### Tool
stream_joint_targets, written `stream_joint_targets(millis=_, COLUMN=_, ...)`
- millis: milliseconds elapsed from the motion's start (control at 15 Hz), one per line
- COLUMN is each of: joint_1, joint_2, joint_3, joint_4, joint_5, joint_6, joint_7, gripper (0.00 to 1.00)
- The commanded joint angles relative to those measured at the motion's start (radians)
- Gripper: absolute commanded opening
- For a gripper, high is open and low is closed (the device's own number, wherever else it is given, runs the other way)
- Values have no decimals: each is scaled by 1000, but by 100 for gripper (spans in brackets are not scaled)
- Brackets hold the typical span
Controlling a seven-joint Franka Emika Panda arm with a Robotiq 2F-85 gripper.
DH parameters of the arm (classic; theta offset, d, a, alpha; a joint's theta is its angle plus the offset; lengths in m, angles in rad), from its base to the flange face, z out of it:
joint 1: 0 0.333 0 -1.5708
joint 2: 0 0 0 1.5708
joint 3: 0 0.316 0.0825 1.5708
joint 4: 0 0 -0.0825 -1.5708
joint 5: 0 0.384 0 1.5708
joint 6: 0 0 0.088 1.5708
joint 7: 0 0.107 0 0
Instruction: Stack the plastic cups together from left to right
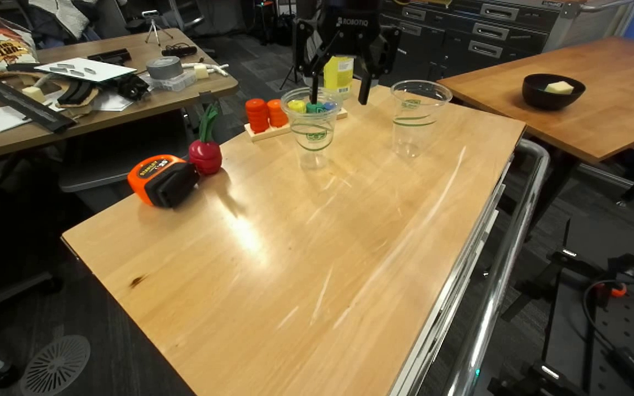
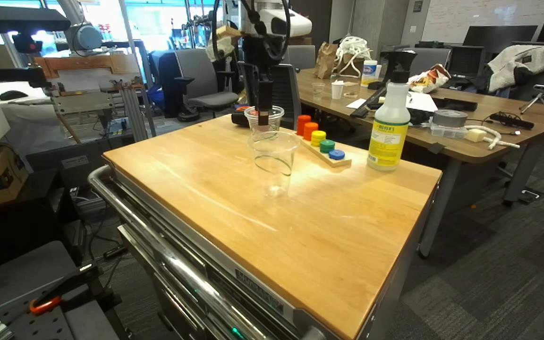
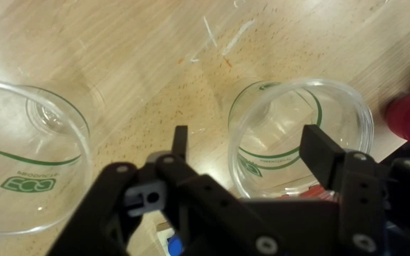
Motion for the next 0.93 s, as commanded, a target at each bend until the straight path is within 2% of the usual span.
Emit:
stream_joint_targets(millis=0, joint_1=13, joint_2=60, joint_3=-24, joint_4=96, joint_5=-22, joint_6=-22, joint_7=31, gripper=50)
stream_joint_targets(millis=400, joint_1=20, joint_2=94, joint_3=-31, joint_4=110, joint_5=-13, joint_6=-34, joint_7=24, gripper=4)
stream_joint_targets(millis=533, joint_1=23, joint_2=94, joint_3=-29, joint_4=103, joint_5=-10, joint_6=-41, joint_7=19, gripper=0)
stream_joint_targets(millis=867, joint_1=23, joint_2=30, joint_3=-25, joint_4=102, joint_5=21, joint_6=-86, joint_7=11, gripper=2)
